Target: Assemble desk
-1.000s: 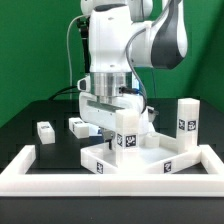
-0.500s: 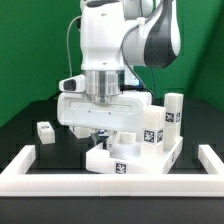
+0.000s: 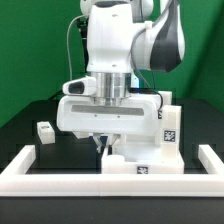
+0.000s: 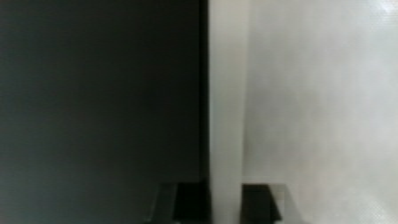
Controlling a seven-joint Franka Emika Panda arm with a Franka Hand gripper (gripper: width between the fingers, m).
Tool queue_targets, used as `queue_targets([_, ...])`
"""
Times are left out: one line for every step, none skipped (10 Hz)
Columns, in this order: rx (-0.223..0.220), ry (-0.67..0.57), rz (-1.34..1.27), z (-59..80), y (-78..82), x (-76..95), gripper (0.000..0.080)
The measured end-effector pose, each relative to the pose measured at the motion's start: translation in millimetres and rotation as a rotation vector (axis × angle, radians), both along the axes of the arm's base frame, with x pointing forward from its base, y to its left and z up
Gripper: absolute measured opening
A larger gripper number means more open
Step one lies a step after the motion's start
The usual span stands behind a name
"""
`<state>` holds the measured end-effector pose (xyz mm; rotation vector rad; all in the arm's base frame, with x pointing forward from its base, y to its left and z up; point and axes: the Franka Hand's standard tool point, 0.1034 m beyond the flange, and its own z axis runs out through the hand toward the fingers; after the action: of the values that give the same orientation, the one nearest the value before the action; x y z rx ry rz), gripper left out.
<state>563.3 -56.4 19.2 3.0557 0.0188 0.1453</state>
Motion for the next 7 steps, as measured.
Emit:
queue_targets([-0.004, 0.001, 0.041, 1.5, -2.4, 0.4, 0.0061])
queue_targets([-0.009, 0.005, 0.088, 2.0, -4.6, 0.5, 0.0062])
queue_targets([-0.014, 0.007, 0.129, 2.5, -5.0, 1.2, 0.0062])
queue_targets([-0.032, 0.013, 0.222, 4.4, -4.3, 4.3, 0.0062])
queue_targets([-0.057, 0.016, 0.32, 7.9, -0.5, 11.5, 0.0062])
queue_targets([-0.073, 0.019, 0.365, 8.9, 2.1, 19.6, 0.0062])
queue_targets([-0.085, 0.012, 0.415, 10.5, 7.3, 30.8, 0.0062])
